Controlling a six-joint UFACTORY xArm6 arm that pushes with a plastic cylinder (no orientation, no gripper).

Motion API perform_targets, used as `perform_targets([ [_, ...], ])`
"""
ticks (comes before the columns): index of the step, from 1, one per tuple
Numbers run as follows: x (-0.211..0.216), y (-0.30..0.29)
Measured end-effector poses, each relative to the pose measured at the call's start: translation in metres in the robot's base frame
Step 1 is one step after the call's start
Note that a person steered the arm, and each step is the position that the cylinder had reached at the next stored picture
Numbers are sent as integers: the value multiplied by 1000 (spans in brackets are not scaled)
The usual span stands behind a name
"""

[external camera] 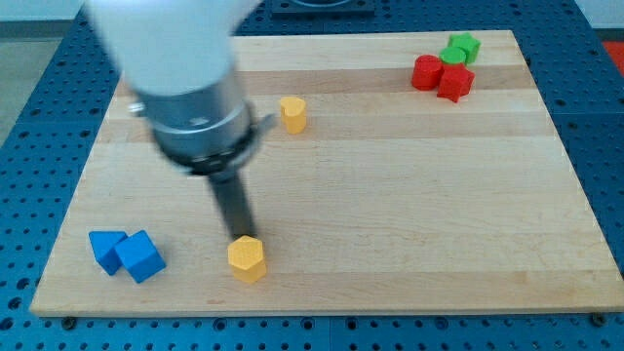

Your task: Move the yellow hexagon closer to the blue cube

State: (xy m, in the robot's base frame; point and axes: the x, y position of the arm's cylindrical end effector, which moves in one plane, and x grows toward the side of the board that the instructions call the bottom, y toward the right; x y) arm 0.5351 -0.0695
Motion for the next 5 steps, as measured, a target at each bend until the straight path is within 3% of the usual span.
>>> perform_targets([
  [1, -5, 58],
  [2, 20, 79],
  [3, 44, 60],
  [5, 44, 12],
])
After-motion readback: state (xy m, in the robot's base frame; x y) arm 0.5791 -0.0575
